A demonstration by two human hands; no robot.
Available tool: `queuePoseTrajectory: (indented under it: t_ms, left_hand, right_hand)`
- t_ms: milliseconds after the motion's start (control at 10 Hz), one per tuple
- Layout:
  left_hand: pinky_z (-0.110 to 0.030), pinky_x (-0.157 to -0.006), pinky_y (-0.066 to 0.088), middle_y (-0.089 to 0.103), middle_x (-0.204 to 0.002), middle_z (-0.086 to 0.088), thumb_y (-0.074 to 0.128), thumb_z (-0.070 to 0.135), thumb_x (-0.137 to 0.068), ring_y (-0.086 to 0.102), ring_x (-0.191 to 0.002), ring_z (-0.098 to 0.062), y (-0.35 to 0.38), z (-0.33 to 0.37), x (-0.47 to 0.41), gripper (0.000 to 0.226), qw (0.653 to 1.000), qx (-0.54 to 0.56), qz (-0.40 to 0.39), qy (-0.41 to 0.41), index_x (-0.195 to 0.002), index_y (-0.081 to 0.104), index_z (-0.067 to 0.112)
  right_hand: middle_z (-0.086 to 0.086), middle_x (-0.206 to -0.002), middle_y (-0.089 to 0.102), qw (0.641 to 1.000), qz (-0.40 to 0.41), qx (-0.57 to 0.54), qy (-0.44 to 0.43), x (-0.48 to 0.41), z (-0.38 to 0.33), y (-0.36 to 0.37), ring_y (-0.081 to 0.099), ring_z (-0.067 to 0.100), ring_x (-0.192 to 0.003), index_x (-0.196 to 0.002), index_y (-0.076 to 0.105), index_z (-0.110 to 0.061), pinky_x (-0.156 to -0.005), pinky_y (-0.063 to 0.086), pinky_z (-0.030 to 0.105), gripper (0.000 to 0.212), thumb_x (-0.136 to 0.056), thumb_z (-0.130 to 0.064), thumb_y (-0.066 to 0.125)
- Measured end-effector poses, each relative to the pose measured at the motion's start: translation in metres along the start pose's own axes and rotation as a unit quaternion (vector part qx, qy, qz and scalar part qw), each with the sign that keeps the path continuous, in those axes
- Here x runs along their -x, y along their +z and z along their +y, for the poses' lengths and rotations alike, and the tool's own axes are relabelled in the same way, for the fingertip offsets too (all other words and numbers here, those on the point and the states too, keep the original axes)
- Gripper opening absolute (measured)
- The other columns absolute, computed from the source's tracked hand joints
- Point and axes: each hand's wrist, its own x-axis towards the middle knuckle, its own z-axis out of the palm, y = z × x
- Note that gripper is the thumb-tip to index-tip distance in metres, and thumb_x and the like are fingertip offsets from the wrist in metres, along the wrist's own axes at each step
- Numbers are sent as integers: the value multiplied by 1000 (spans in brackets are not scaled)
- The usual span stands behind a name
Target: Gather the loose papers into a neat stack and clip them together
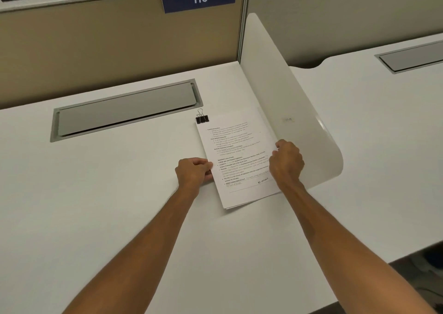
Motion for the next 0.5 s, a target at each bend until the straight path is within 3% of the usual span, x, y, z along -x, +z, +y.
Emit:
queuePoseTrajectory:
  t_ms: [300,500]
  left_hand:
    - [-31,-57,62,75,-84,-13,80,-2,-79,76,-68,-26,3,-3,2,12,998,-36,28,44,-87,72,-2]
    - [-39,-68,64,76,-78,-9,78,17,-84,74,-63,-22,-2,-1,5,15,991,-105,24,83,-92,73,6]
  right_hand:
    - [16,-103,66,999,8,34,-31,2,5,9,63,31,-92,-105,64,1,-66,35,28,15,-95,2,53]
    - [18,-105,64,997,19,31,-73,7,6,10,57,32,-97,-108,64,3,-68,36,32,17,-95,-6,56]
